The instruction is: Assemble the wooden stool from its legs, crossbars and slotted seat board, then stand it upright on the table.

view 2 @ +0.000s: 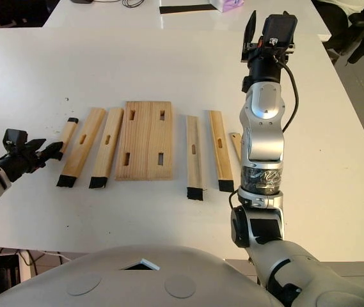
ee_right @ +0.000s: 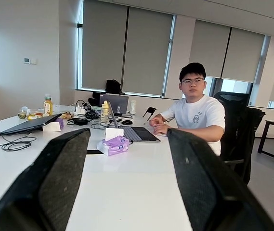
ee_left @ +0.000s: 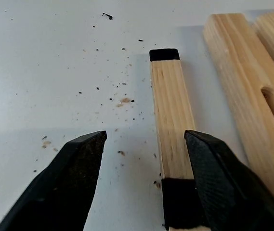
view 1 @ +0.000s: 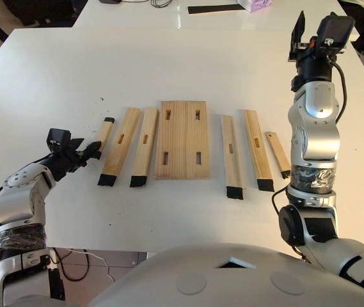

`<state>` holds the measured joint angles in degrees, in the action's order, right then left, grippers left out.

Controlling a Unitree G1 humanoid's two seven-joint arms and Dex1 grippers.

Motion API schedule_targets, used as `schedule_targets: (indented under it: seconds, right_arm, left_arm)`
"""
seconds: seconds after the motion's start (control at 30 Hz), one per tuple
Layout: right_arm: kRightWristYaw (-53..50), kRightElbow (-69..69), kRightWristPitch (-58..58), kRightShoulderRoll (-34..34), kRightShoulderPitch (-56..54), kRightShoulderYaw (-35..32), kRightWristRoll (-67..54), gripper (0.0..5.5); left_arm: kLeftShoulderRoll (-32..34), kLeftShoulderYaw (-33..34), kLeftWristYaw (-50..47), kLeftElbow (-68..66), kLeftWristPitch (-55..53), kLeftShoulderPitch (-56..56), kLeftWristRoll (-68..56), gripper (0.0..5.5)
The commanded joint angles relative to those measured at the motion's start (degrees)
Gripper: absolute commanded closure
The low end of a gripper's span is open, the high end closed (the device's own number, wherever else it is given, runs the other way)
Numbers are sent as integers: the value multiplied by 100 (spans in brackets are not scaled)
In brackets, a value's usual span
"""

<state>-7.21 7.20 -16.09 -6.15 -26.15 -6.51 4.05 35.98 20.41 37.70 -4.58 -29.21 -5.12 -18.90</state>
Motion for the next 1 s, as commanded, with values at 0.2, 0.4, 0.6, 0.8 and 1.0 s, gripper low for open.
schedule_targets:
  seconds: [0.2, 0.4, 0.6, 0.8, 1.0]
  right_arm:
    - [-22, 100, -54, -12, 166, 33, 102, 254]
    - [-72, 158, -73, 40, 230, 74, 138, 254]
    - [-160, 205, -30, 94, 328, 83, 196, 257]
    - [-272, 223, -7, 140, 369, 76, 207, 257]
    - [-225, 283, -89, 106, 402, 65, 164, 257]
  left_arm:
    - [-40, -153, 89, 216, -47, -152, -85, 247]
    - [-32, -318, -13, 216, -86, -246, 46, 247]
    - [-115, -449, -205, 255, -138, -522, 165, 320]
    - [-91, -488, -165, 179, -260, -420, 53, 399]
    - [-172, -525, -181, 312, -234, -468, 5, 419]
